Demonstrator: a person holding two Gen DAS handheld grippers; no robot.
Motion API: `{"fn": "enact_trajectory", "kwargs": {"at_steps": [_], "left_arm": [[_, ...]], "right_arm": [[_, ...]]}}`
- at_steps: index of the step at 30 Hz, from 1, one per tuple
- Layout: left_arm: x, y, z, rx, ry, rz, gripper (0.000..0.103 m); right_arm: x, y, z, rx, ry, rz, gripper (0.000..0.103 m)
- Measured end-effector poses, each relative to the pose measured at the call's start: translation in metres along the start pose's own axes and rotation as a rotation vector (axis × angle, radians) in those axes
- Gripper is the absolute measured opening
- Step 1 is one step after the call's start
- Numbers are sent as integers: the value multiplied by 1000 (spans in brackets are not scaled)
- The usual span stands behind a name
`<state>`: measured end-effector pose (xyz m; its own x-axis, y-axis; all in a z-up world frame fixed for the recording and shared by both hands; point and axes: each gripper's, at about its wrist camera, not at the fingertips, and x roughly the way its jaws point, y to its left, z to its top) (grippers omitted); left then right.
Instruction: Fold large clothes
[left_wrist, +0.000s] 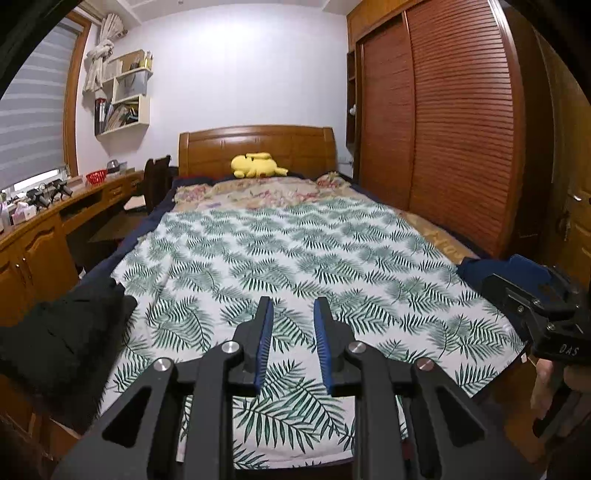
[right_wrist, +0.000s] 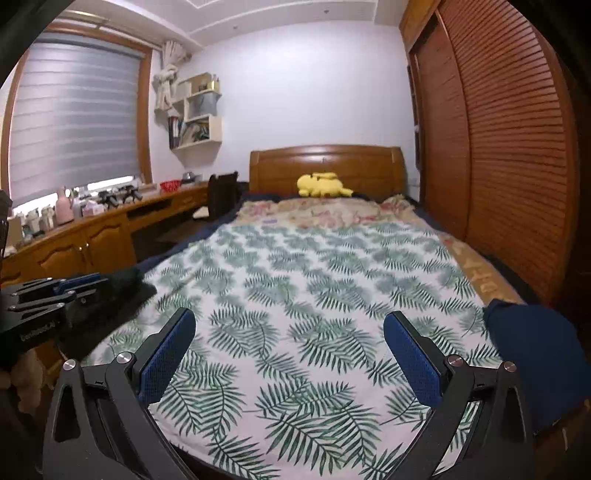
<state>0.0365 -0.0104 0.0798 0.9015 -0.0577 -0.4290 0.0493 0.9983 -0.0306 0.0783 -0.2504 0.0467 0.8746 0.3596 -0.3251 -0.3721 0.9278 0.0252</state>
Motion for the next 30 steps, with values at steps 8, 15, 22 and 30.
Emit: {"fn": "enact_trajectory", "kwargs": {"at_steps": [8,15,22,30], "left_arm": [[-20,3,10,4,-51,26,23],[-26,13,5,-7,-56,50,25],[-19,25,1,-27,-42,65,25],[-18,24,0,-31,-40,65,26]], "right_arm": [[-16,-3,11,-4,-51,-38,103],[-19,-8,11,-5,-63,-79,103],[-13,-12,7,0,-49,-84,103],[-14,-11,6,4,-46,-79,103]]}}
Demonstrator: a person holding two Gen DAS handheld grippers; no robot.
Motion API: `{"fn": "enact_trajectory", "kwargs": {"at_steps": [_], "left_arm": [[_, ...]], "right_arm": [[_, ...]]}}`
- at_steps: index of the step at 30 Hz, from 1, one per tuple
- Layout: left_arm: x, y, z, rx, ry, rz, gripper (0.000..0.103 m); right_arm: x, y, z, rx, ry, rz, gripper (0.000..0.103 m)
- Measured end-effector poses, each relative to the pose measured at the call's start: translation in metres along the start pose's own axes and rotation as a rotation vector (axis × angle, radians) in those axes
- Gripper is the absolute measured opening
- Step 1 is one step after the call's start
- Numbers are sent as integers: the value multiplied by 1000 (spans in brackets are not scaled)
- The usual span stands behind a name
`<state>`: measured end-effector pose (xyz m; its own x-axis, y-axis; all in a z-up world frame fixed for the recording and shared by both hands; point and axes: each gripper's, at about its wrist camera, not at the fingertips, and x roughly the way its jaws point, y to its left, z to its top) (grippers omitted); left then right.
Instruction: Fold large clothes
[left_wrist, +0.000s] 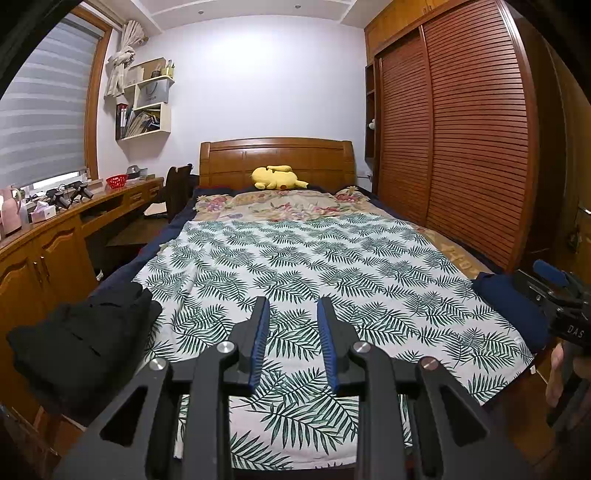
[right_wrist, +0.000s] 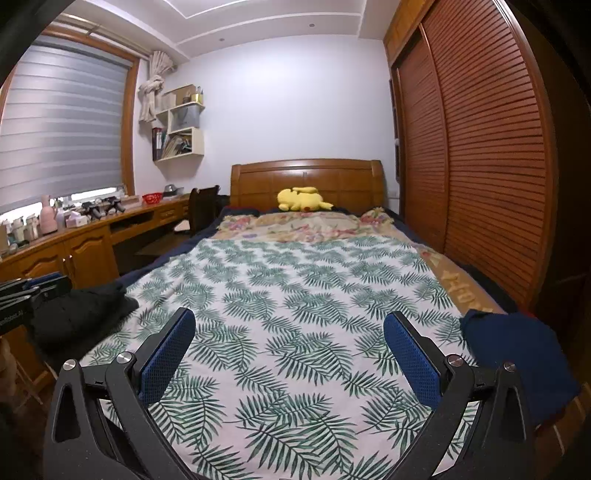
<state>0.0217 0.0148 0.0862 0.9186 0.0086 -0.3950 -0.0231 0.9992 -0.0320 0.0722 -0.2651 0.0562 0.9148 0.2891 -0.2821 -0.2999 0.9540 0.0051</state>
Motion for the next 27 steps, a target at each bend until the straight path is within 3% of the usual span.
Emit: {"fn": "enact_trajectory", "kwargs": {"at_steps": [27], "left_arm": [[0,0,0,-2,1,0,27]], "right_arm": [[-7,5,1,-3,0,11,103]]}}
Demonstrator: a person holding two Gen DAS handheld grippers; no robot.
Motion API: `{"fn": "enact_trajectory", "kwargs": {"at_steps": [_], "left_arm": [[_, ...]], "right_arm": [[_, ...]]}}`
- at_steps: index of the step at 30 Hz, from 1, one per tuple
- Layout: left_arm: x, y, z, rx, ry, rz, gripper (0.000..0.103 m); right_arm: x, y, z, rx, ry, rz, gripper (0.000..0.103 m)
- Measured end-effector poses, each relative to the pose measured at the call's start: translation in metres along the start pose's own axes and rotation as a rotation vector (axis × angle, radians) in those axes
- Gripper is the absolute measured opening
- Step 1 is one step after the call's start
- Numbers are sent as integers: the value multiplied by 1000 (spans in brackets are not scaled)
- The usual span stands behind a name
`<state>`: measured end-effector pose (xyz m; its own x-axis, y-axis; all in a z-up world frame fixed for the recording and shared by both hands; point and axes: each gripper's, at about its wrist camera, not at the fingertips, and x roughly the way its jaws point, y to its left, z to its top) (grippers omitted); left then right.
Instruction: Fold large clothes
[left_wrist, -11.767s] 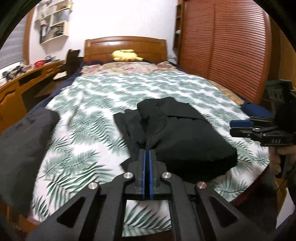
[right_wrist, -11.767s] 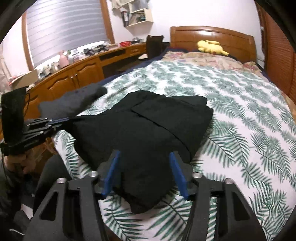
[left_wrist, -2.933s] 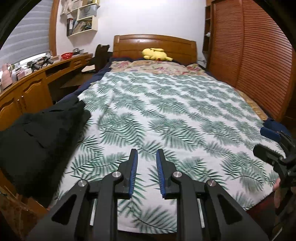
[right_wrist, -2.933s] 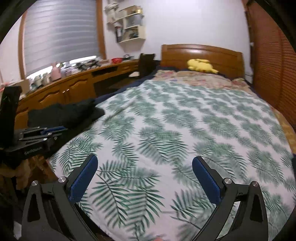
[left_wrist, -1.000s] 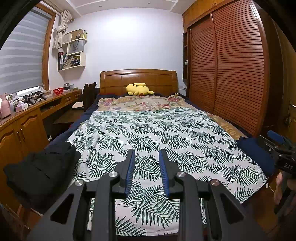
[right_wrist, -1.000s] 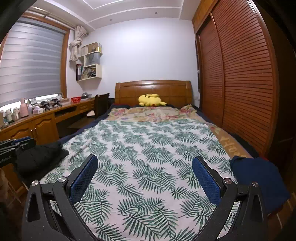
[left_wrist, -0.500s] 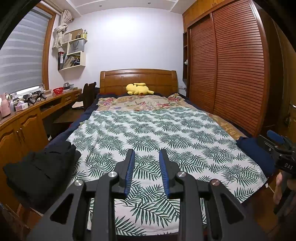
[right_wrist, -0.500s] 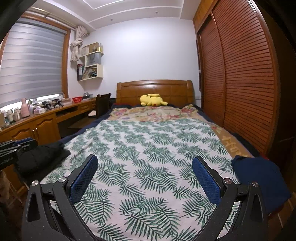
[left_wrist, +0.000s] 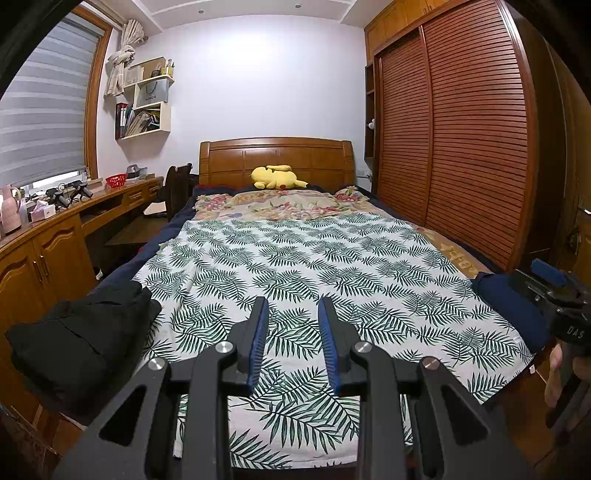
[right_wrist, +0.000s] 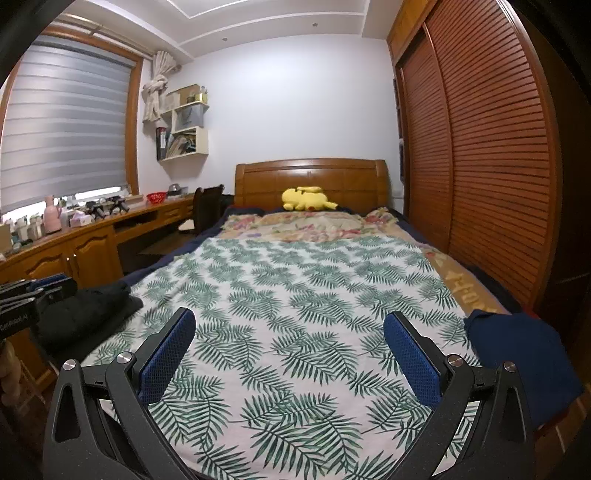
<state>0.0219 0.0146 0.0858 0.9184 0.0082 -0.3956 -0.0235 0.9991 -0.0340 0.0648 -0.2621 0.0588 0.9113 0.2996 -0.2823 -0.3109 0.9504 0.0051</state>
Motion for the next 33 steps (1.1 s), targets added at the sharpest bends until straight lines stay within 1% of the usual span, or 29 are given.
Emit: {"fn": "enact_trajectory", "kwargs": {"at_steps": [33], "left_arm": [[1,-2,-2,-2,-1,1,28]], "right_arm": [[-2,1,0,3,1,4,103]]}}
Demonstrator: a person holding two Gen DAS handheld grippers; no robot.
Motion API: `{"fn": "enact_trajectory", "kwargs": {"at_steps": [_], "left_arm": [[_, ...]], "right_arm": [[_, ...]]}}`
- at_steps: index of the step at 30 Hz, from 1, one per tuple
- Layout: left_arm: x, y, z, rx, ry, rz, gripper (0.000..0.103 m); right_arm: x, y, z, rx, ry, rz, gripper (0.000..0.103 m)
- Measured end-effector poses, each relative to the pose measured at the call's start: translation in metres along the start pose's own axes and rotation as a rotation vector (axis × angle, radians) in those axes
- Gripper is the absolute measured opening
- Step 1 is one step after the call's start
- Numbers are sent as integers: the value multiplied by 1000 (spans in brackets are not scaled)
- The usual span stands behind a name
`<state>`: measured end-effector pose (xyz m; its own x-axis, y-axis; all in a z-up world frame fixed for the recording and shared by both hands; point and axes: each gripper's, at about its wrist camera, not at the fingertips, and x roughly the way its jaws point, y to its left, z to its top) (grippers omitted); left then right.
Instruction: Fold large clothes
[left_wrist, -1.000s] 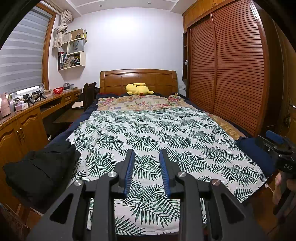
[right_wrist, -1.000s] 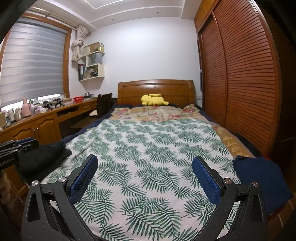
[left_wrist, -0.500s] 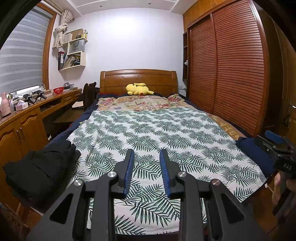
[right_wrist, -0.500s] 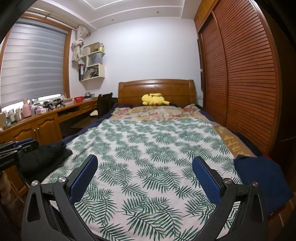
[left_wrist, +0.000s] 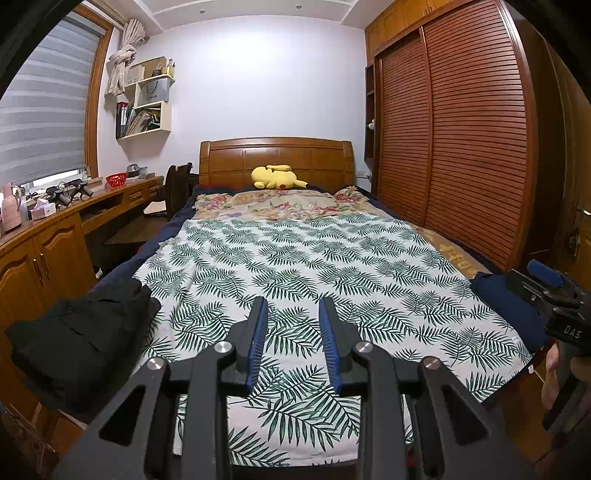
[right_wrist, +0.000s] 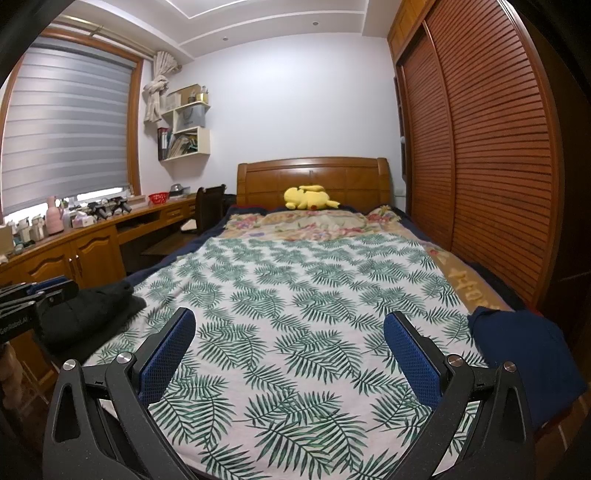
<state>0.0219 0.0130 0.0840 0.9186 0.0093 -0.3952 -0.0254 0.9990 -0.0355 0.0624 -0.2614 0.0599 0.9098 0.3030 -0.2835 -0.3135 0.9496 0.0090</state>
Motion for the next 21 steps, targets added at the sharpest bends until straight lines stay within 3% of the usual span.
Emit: {"fn": "enact_trajectory", "kwargs": {"at_steps": [21], "left_arm": [[-1,1,1,-1,0,0,28]], "right_arm": [[-3,4,0,1,2,3,103]]}}
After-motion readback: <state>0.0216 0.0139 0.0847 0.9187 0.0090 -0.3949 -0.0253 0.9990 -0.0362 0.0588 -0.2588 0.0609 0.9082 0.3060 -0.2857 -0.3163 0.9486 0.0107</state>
